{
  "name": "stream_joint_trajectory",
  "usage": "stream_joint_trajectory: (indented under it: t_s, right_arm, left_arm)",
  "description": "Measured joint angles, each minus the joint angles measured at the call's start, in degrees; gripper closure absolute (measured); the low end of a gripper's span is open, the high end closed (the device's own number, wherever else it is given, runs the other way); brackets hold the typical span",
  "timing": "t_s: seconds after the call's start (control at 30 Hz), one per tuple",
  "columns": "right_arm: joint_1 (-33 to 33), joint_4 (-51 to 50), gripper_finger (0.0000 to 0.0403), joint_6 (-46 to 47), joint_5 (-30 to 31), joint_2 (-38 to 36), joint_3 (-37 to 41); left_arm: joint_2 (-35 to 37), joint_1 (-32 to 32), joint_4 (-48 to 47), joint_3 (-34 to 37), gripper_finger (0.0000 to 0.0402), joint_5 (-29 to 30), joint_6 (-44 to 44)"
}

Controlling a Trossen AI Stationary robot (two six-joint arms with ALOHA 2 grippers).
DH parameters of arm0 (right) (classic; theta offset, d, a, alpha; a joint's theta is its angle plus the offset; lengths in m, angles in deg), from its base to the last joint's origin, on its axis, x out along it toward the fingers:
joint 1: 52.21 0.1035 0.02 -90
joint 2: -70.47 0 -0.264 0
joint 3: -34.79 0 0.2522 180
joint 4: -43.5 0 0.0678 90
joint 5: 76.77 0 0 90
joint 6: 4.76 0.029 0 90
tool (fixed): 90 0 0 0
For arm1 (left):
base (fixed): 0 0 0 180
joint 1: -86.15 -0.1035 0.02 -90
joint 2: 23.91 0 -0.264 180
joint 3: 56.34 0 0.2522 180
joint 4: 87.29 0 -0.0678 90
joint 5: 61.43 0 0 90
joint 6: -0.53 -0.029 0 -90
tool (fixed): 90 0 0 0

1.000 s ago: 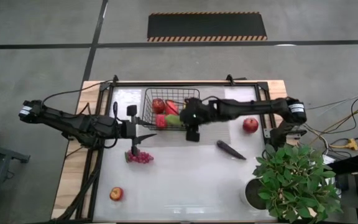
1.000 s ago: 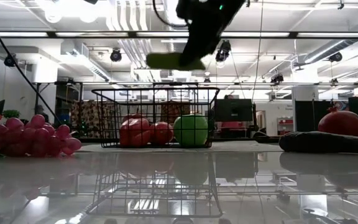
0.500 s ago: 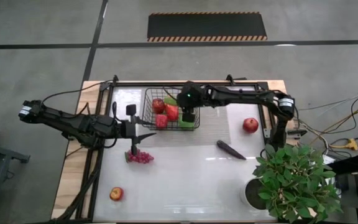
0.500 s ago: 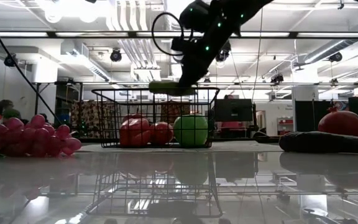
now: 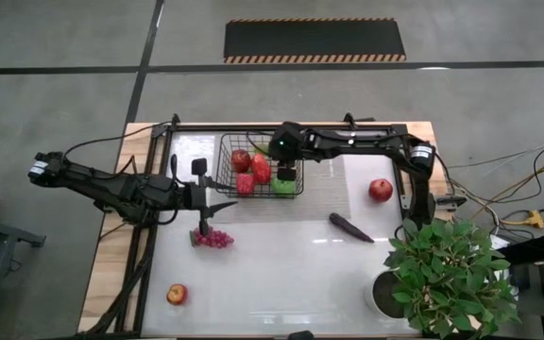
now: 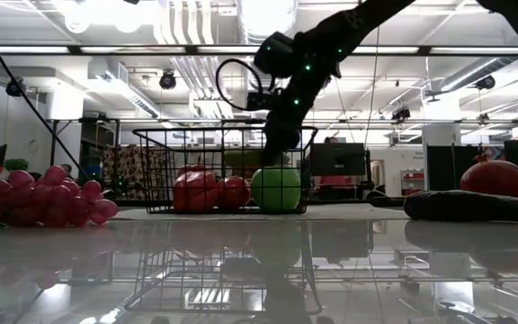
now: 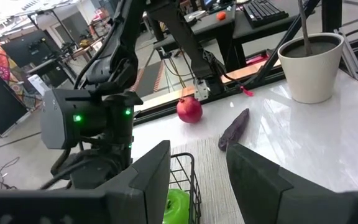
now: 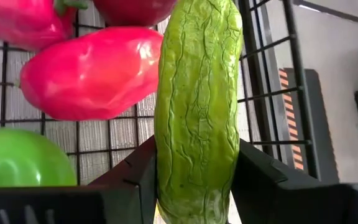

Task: Build produce basket
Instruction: Put the cucumber into the wire basket, then put the eggplant into the wire basket

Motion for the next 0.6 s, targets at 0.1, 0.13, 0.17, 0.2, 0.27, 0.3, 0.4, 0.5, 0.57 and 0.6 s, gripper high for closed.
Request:
stream_joint_trajectory:
  t_s: [0.1, 0.13, 0.17, 0.2, 0.27, 0.3, 0.4, 0.5, 0.57, 0.6]
  right_arm:
    - [0.02, 0.04, 0.0252, -1.06, 0.0, 0.29, 0.0]
    - [0.02, 0.02, 0.0248, -1.25, -0.02, 0.34, 0.0]
    - [0.02, 0.04, 0.0244, -1.35, -0.03, 0.34, 0.0]
    - [0.02, 0.06, 0.0238, -1.34, -0.04, 0.34, 0.0]
    - [0.02, 0.08, 0.0227, -0.95, -0.03, 0.34, 0.0]
    - [0.02, 0.06, 0.0221, -0.62, -0.04, 0.34, 0.0]
    - [-0.04, 0.08, 0.0203, 0.25, 0.04, 0.34, 0.0]
    - [-0.02, 0.08, 0.0191, 0.83, 0.75, 0.31, 0.0]
    - [-0.02, 0.08, 0.0188, 0.83, 0.92, 0.31, 0.0]
    - [-0.02, 0.1, 0.0187, 0.83, 0.92, 0.31, 0.0]
  left_arm:
    - [0.0, 0.0, 0.0, 0.0, 0.0262, 0.0, 0.02]
    - [0.0, 0.0, 0.0, 0.0, 0.0262, 0.0, 0.02]
    - [0.0, 0.0, 0.0, 0.02, 0.0262, 0.0, 0.03]
    - [0.0, 0.0, 0.0, 0.06, 0.0262, 0.0, 0.04]
    - [0.0, 0.0, -0.02, 0.21, 0.0262, 0.0, 0.04]
    - [0.0, 0.0, -0.04, 0.24, 0.0262, 0.0, 0.04]
    - [0.0, 0.0, 0.0, 0.34, 0.0262, 0.0, 0.04]
    - [0.0, 0.0, 0.0, 0.35, 0.0262, 0.0, 0.04]
    - [0.0, 0.0, 0.0, 0.35, 0.0262, 0.0, 0.04]
    - [0.0, 0.0, 0.0, 0.35, 0.0262, 0.0, 0.04]
